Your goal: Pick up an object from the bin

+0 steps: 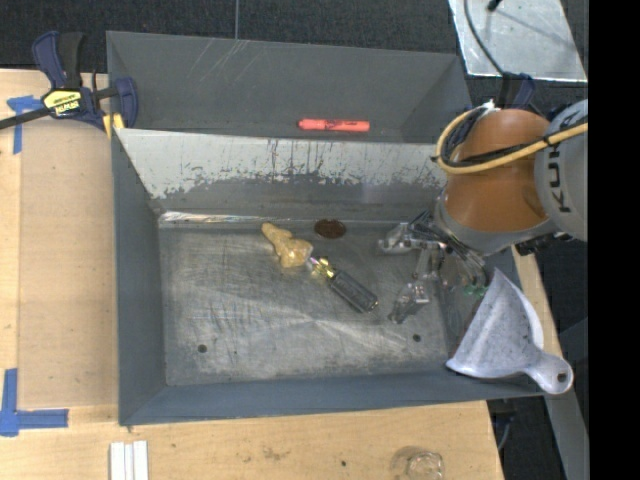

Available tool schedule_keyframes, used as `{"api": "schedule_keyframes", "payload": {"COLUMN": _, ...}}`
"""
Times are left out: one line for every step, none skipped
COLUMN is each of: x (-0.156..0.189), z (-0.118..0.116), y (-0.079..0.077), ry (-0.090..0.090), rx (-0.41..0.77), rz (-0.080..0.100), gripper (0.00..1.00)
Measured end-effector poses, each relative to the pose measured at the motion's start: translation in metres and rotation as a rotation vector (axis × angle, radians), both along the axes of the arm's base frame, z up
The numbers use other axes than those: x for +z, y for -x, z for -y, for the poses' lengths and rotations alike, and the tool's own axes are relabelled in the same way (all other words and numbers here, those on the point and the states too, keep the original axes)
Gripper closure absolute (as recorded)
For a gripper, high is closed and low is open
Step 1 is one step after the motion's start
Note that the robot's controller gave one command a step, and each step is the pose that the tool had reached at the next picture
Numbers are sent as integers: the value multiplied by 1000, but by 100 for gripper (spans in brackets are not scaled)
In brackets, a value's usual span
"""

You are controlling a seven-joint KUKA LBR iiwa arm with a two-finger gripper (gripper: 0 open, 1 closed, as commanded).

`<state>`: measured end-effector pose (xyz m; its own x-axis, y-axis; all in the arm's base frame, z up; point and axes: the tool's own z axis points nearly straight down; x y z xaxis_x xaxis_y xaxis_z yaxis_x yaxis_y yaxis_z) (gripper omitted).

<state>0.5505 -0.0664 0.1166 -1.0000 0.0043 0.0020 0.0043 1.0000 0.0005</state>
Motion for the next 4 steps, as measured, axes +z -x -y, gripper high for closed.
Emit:
{"api": "schedule_keyframes", "payload": {"x": -6, "z": -23, "y": -19, "ry": 1, "rx": -60, "rz": 9, "gripper": 0}}
{"api": "schedule_keyframes", "payload": {"x": -36, "z": -37, "y": -8, "ry": -4, "rx": -55, "rz": -14, "gripper": 0}}
{"api": "schedule_keyframes", "payload": {"x": -44, "z": -37, "y": -22, "ry": -4, "rx": -164, "rz": 40, "gripper": 100}}
{"api": "schedule_keyframes", "payload": {"x": -43, "z": -37, "y": -22, "ry": -4, "rx": -178, "rz": 36, "gripper": 100}}
